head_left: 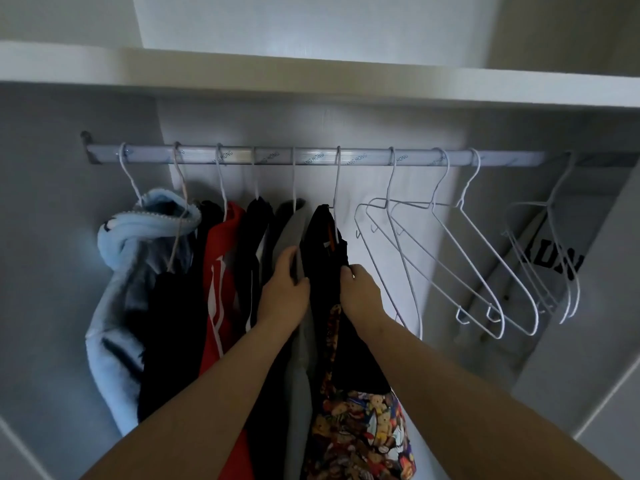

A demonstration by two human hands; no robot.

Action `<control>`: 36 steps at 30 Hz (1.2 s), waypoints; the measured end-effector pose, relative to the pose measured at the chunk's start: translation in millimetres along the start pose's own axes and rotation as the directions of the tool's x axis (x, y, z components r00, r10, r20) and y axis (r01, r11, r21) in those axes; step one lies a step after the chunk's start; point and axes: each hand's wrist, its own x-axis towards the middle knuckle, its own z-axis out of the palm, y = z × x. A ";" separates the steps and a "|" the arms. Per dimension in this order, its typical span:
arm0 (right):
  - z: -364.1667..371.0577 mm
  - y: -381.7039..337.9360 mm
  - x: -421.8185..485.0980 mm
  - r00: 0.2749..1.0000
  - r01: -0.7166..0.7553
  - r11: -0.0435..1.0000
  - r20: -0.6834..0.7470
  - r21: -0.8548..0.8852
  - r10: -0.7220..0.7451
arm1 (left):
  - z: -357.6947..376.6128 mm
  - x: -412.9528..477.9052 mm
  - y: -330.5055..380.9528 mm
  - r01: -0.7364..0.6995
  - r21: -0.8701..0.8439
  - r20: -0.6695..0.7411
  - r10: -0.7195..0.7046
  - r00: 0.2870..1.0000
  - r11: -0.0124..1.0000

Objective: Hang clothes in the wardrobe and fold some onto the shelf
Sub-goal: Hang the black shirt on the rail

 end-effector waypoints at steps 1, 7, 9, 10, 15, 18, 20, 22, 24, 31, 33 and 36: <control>-0.3 2.5 -6.7 1.000 -0.002 1.000 0.003 0.007 0.002 | 0.5 -4.7 -1.3 0.003 0.009 -0.015 -0.003 1.000 1.000; -6.1 20.1 -49.3 0.998 -0.053 0.997 -0.034 0.052 0.055 | 4.0 -44.6 -10.0 0.103 0.032 -0.034 -0.102 0.994 0.994; -11.9 25.3 -67.3 0.997 -0.070 0.997 -0.011 0.040 0.070 | 2.8 -64.6 -11.9 0.145 0.041 -0.063 -0.142 0.988 0.989; -16.5 29.0 -78.5 0.997 -0.076 0.997 0.014 0.028 0.076 | 2.2 -76.7 -12.8 0.164 0.044 -0.079 -0.160 0.984 0.986; -42.3 56.8 -136.3 0.986 -0.142 0.990 0.086 0.015 0.140 | 12.5 -142.8 -16.1 0.260 -0.004 0.000 -0.260 0.966 0.966; -58.9 81.8 -183.6 0.980 -0.168 0.986 0.106 -0.002 0.167 | 27.4 -195.7 -13.3 0.351 -0.039 0.065 -0.349 0.935 0.935; -69.9 98.2 -215.3 0.972 -0.194 0.981 0.136 0.002 0.192 | 37.5 -232.4 -13.5 0.397 -0.051 0.096 -0.392 0.915 0.916; -84.6 114.4 -249.2 0.952 -0.258 0.966 0.172 -0.003 0.255 | 49.6 -273.2 -12.0 0.437 -0.049 0.115 -0.430 0.896 0.898; -99.0 133.7 -287.8 0.927 -0.322 0.947 0.205 0.002 0.315 | 61.4 -319.2 -13.4 0.496 -0.030 0.123 -0.489 0.863 0.868; -132.6 190.2 -428.2 0.809 -0.514 0.858 0.320 -0.025 0.494 | 78.0 -467.4 -20.3 0.665 0.080 0.195 -0.666 0.720 0.743; -138.3 201.0 -461.9 0.787 -0.551 0.834 0.311 -0.033 0.533 | 79.2 -501.4 -22.1 0.686 0.105 0.205 -0.691 0.693 0.720; -142.4 212.3 -511.7 0.766 -0.592 0.805 0.286 -0.035 0.576 | 77.9 -549.2 -25.9 0.694 0.141 0.230 -0.706 0.670 0.706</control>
